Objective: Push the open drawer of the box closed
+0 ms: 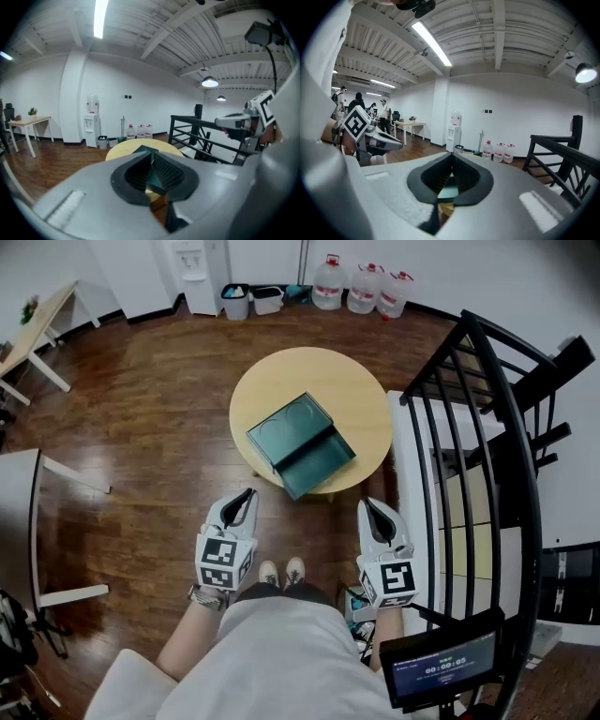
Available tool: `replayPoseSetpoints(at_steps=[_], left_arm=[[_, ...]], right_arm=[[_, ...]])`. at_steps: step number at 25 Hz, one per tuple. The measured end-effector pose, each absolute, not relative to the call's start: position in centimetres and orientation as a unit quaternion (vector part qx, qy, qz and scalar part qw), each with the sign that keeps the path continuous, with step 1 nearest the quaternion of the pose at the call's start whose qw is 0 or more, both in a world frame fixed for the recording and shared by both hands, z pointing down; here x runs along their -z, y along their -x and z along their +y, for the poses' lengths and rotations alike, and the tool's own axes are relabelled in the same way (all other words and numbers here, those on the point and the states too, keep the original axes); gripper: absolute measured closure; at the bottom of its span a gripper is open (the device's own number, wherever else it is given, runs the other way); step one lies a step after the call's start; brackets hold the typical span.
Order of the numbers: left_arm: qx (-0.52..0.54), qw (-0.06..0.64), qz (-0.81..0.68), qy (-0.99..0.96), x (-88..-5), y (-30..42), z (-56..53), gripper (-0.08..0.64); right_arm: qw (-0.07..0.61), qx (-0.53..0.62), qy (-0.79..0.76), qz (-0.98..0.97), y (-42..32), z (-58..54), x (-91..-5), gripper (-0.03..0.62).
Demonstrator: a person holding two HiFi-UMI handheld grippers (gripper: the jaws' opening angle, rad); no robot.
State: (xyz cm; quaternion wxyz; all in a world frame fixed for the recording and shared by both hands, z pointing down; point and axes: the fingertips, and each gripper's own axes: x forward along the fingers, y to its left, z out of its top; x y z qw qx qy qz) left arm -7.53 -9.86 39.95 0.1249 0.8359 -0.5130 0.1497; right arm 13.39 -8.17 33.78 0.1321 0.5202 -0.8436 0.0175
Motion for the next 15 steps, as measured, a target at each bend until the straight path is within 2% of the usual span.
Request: replayPoseSetpoints(at_steps=[8, 11, 15], left_arm=[[-0.135, 0.203, -0.531, -0.812, -42.9, 9.8, -12.2, 0.493], [-0.133, 0.222, -0.538, -0.803, -43.9, 10.2, -13.5, 0.469], [-0.136, 0.239, -0.542, -0.794, -45.5, 10.4, -15.7, 0.468]], right_arm=[[0.172, -0.035, -0.516, -0.839, -12.0, -8.2, -37.0, 0.589], [0.182, -0.047, -0.511, -0.839, -11.5, -8.9, -38.4, 0.554], [0.197, -0.068, -0.502, -0.84, -11.4, -10.8, -41.1, 0.548]])
